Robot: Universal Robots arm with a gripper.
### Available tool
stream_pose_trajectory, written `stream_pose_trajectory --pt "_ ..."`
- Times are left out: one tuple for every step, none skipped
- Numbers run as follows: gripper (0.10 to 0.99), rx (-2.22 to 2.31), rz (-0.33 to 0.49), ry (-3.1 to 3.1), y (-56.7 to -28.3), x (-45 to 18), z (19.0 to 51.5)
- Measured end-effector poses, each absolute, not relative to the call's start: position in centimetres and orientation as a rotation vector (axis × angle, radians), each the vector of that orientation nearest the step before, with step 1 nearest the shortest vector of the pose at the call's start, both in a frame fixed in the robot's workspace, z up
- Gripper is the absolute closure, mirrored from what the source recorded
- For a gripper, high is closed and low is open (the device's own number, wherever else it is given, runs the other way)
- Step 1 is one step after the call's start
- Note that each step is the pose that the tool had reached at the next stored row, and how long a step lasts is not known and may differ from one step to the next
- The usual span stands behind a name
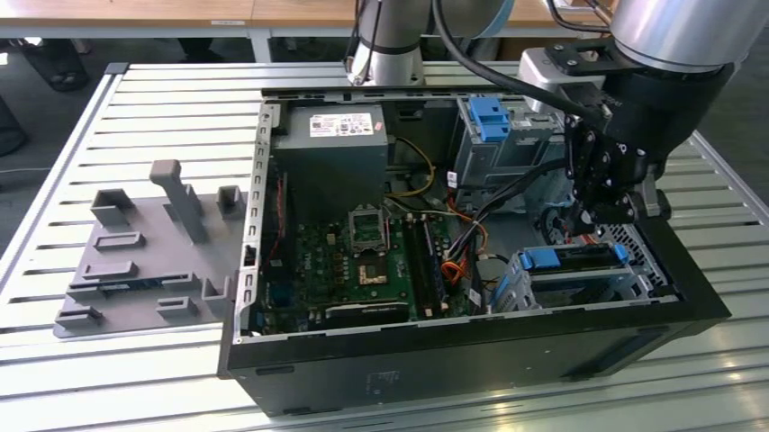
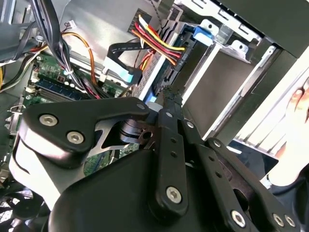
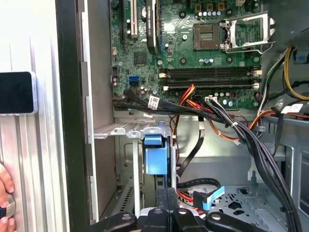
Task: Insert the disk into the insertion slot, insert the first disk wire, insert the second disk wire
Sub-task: 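Insert the second disk wire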
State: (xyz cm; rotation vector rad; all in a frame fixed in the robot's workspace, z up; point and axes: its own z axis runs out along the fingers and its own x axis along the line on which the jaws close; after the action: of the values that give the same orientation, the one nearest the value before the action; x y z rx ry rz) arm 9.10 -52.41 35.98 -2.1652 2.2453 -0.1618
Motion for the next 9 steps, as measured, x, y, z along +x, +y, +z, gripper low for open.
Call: stream_pose_trajectory --pt "0.98 -2.166 -0.157 2.246 -52.37 9.1 35.99" --pt "0.98 -2.167 -0.154 2.247 -52.32 9.1 35.99" --pt "0.98 -2.168 -0.15 2.248 -52.28 9.1 35.99" --pt "0.98 -2.166 -0.147 2.247 -52.25 9.1 35.99" --pt "0.98 -2.166 -0.145 2.247 -52.21 9.1 35.99" --pt "0.98 -2.166 -0.144 2.246 -52.15 9.1 35.99" --pt "0.98 -2.166 -0.144 2.246 -52.07 9.1 35.99" --pt "0.98 -2.165 -0.144 2.246 -51.99 9.09 35.99" --pt "0.98 -2.165 -0.143 2.246 -51.89 9.08 35.99"
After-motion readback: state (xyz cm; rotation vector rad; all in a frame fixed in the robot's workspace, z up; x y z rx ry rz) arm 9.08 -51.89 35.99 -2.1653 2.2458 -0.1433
